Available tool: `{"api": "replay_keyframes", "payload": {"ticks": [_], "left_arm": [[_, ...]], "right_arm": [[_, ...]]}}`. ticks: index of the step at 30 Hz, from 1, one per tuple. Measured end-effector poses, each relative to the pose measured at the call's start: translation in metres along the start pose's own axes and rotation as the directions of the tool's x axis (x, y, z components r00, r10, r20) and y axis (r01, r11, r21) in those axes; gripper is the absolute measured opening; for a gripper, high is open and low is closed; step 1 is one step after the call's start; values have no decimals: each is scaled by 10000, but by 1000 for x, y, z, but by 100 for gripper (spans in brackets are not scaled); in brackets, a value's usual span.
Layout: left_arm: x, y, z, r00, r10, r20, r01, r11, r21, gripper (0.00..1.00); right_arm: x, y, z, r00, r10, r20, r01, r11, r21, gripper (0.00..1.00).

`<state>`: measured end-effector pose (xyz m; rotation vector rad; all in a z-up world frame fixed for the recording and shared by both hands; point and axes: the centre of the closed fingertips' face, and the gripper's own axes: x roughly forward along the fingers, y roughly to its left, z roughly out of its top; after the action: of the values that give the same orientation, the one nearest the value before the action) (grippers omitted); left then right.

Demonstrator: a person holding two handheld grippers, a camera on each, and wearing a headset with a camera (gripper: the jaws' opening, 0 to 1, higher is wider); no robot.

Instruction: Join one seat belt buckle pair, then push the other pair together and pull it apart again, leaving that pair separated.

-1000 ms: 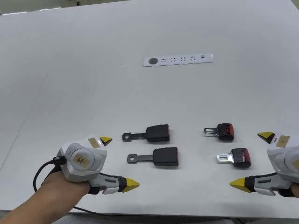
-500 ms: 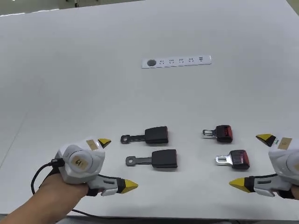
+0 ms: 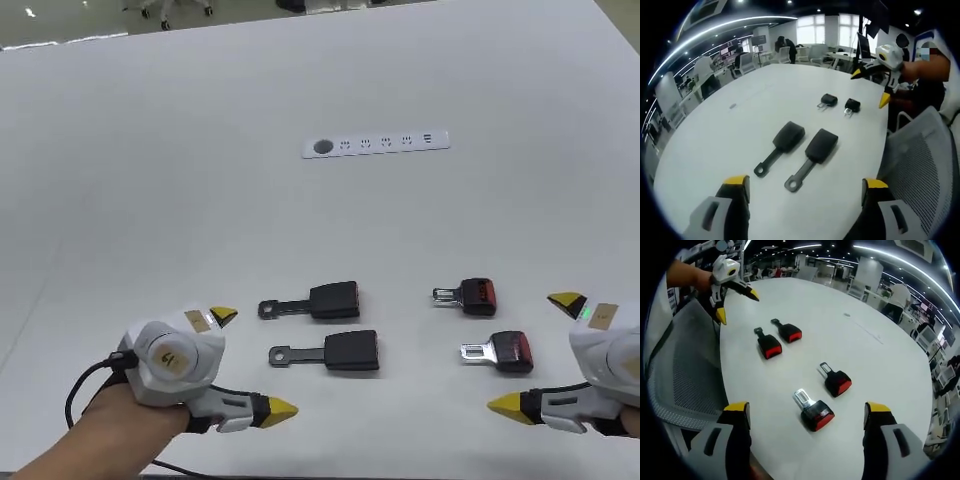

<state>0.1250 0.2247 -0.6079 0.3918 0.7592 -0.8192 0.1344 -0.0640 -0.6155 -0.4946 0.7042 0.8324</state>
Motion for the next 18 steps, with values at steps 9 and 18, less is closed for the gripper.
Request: {"api": "replay_keyframes", "payload": {"ticks": [9,18], "left_arm": [[0,0,6,10000,85,-8,-85,9999,127,95],[-3,8,1,9984,551,-102,-551,9985,55,93]], "right_arm": [[-5,3,-4,9998,117,-128,-117,9999,12,100],[-5,0,-4,9999,126,-87,-127,9999,-62,100]]}}
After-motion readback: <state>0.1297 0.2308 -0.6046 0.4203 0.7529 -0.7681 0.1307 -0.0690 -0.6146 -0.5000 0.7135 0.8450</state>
